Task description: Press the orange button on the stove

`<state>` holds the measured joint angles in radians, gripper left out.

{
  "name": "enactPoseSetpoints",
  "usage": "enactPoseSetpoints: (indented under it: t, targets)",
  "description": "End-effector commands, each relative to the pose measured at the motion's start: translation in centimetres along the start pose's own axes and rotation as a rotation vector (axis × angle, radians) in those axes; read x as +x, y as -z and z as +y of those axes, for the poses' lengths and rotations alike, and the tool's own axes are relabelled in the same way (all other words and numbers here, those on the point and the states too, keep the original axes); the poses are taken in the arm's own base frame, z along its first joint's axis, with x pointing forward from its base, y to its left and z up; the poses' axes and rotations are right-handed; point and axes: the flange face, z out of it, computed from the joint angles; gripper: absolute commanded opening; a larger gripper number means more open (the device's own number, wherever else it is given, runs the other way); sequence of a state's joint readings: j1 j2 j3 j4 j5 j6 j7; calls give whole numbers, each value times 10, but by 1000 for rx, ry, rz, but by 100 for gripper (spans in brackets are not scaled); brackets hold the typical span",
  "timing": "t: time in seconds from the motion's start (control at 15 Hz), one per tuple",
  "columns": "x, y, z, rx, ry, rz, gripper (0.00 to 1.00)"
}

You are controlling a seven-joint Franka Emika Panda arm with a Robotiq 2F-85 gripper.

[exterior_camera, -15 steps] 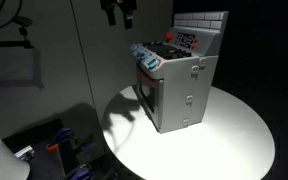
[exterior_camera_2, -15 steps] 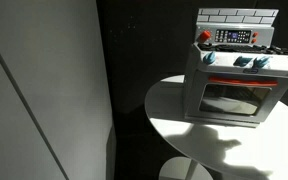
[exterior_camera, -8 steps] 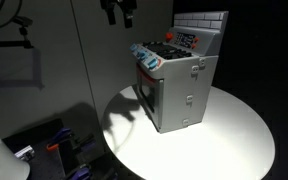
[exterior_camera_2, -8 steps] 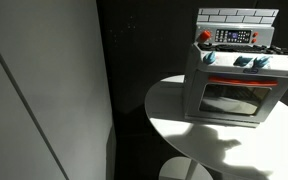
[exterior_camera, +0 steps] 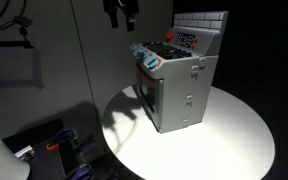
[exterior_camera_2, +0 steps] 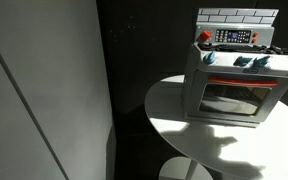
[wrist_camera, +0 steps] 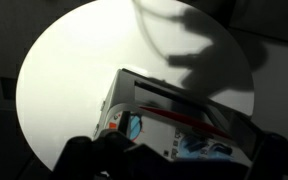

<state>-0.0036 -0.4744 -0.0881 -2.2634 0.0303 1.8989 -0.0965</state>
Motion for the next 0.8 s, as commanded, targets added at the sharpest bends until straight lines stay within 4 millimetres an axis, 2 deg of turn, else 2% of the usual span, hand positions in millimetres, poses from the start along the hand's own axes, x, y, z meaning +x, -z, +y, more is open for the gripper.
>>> enactPoseSetpoints:
  t: [0.0, 0.47, 0.73]
  targets:
    - [27, -1, -7, -1, -42, 9, 100]
    - [75, -14, -26, -40, -154, 81, 100]
    - [101, -19, -30, -53, -227, 126, 100]
